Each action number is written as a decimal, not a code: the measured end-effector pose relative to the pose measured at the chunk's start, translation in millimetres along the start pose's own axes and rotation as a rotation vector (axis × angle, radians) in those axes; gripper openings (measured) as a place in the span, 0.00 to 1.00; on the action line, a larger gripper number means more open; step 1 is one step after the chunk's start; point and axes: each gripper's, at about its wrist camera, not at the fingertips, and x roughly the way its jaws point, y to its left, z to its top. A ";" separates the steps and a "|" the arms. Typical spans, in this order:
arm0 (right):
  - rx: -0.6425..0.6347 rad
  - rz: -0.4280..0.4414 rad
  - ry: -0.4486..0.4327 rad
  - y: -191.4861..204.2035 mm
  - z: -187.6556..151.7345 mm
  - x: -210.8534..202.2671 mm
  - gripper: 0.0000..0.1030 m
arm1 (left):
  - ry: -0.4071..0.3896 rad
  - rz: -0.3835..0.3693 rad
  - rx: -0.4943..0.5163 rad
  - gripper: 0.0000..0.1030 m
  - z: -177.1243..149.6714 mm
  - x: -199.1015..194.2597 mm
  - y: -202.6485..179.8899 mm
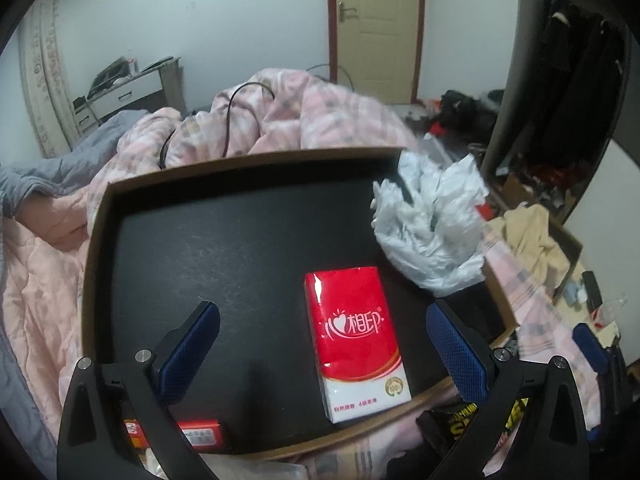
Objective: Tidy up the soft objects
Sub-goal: 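Close the left gripper on the red tissue pack in the box, then lift the red tissue pack out and release it beside the white bag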
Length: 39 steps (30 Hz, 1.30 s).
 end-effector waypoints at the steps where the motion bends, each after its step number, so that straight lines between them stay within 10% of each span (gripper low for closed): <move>1: 0.008 0.003 0.001 -1.3 -0.3 1.0 0.86 | 0.003 0.003 0.005 0.99 -0.1 2.0 -2.5; 10: -0.022 -0.003 -0.015 3.8 -1.4 -1.1 0.86 | 0.071 0.023 0.061 0.88 -10.2 36.6 -20.5; 16: -0.023 -0.003 -0.013 2.8 -1.9 -2.2 0.86 | 0.066 0.014 0.102 0.51 -16.4 38.1 -26.5; 28: -0.021 0.000 -0.013 2.0 -1.8 -3.4 0.86 | -0.125 -0.006 0.118 0.44 -20.6 -17.8 -26.3; 39: -0.024 0.004 -0.016 2.9 -2.3 -5.6 0.86 | -0.342 -0.183 0.093 0.44 -59.0 -109.9 -6.9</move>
